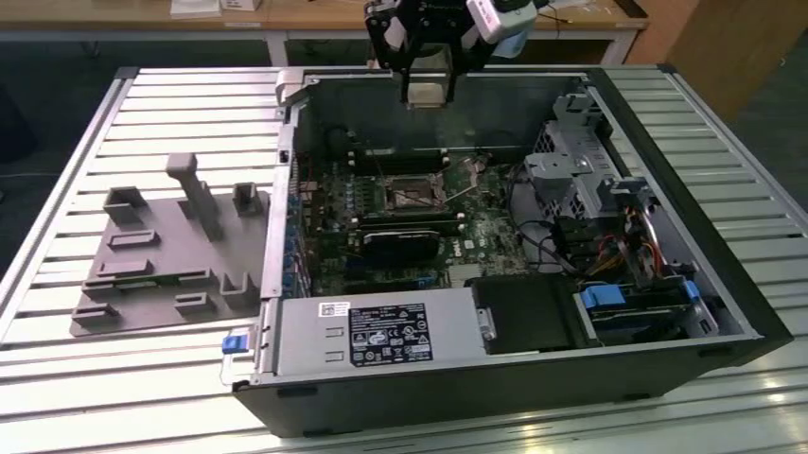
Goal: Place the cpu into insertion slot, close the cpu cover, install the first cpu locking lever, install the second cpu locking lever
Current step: 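Place the cpu into insertion slot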
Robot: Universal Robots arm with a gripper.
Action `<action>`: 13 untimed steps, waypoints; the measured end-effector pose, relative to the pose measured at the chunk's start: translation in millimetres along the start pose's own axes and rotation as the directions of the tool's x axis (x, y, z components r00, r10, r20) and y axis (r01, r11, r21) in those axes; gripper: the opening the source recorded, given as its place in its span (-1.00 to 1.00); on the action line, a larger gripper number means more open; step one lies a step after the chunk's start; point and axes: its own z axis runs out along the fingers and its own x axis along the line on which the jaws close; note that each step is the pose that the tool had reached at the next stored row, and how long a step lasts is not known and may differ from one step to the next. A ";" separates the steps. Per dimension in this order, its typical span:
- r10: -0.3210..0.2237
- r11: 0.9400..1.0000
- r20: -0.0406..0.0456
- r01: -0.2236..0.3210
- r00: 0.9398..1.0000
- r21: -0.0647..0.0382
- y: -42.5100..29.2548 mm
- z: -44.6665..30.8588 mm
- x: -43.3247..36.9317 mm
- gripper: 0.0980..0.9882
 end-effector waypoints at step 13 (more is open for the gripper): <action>0.000 1.000 0.000 0.000 1.000 0.000 -1.3 14.1 -0.2 -0.01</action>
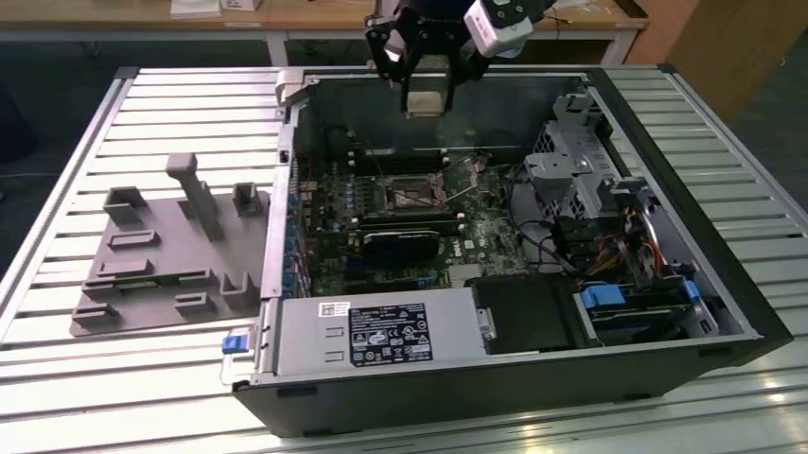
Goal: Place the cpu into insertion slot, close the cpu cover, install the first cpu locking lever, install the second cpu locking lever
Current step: 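Place the cpu into insertion slot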
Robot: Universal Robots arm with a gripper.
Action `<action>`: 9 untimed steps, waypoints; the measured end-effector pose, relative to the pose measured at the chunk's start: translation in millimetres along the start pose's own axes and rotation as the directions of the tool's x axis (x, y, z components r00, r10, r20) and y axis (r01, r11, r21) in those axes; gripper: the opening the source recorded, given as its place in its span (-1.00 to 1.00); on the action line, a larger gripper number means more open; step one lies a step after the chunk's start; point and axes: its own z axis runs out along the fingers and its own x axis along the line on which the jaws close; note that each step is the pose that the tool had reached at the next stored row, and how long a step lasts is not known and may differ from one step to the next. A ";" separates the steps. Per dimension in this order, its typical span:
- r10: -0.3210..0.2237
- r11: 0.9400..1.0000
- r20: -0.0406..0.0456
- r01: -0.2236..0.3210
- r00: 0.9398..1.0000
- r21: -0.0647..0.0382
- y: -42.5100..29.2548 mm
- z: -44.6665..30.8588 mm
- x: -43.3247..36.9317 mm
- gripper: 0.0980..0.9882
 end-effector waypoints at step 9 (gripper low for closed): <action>0.000 1.000 0.000 0.000 1.000 0.000 -1.4 16.2 -0.2 -0.01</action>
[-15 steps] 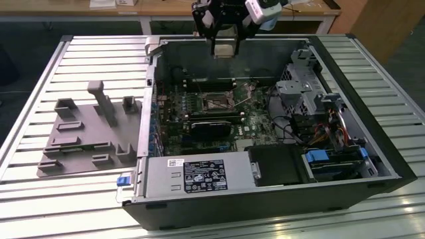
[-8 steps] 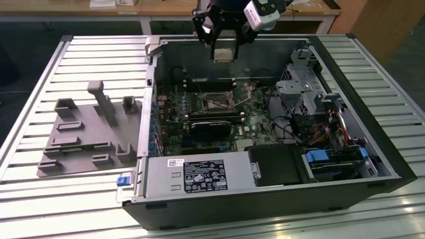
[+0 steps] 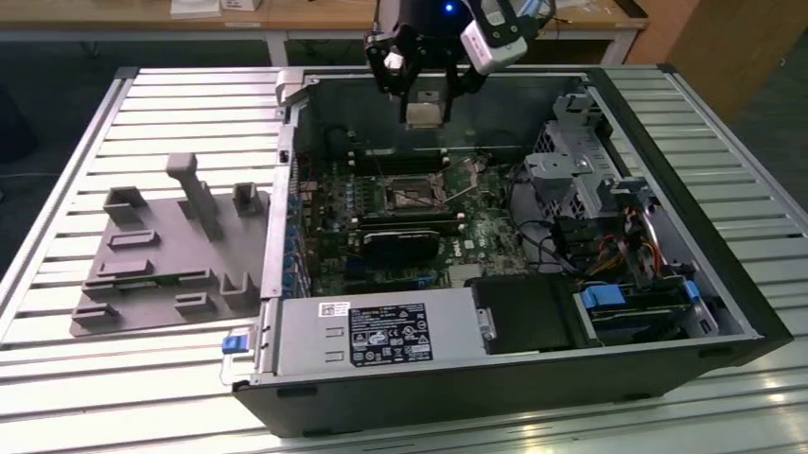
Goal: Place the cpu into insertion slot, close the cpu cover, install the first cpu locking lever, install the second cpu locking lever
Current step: 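Place the cpu into insertion slot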
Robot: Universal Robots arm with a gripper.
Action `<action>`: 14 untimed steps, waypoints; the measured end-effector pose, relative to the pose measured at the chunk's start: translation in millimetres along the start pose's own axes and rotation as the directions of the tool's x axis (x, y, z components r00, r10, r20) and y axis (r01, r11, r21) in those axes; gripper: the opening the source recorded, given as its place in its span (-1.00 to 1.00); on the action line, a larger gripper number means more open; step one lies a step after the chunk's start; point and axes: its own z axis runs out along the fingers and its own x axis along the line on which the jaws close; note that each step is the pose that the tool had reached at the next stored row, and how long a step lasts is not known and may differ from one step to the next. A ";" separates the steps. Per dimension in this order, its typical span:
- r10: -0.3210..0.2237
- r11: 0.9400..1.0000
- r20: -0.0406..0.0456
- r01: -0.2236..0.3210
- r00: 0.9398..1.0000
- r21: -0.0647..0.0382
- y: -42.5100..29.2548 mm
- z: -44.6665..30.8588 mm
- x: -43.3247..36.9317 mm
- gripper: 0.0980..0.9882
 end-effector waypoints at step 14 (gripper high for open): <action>0.000 1.000 0.000 0.000 1.000 0.000 -2.2 25.5 -0.5 -0.01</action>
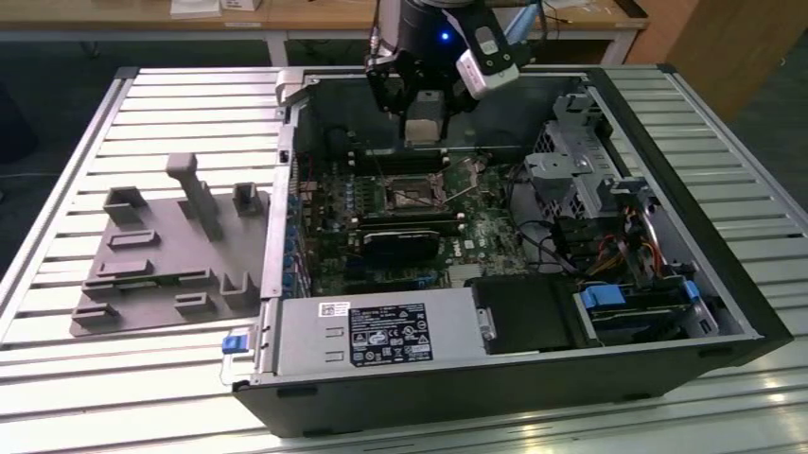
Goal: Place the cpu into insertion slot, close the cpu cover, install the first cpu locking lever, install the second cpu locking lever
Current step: 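Place the cpu into insertion slot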
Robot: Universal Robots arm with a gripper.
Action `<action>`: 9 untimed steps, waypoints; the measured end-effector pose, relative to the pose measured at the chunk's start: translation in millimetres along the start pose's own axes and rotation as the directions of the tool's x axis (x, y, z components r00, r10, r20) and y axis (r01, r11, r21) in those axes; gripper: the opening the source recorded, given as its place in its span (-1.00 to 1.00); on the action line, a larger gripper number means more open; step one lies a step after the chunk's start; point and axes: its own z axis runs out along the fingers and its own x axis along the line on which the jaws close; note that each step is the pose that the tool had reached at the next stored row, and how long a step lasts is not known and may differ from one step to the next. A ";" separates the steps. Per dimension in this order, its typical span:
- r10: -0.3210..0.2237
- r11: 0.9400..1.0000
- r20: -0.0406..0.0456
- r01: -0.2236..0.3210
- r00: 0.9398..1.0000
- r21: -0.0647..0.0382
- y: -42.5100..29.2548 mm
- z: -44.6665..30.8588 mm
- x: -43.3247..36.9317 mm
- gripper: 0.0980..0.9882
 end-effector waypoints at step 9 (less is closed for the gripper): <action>0.000 1.000 0.000 0.000 1.000 0.000 -1.5 16.2 -0.3 -0.01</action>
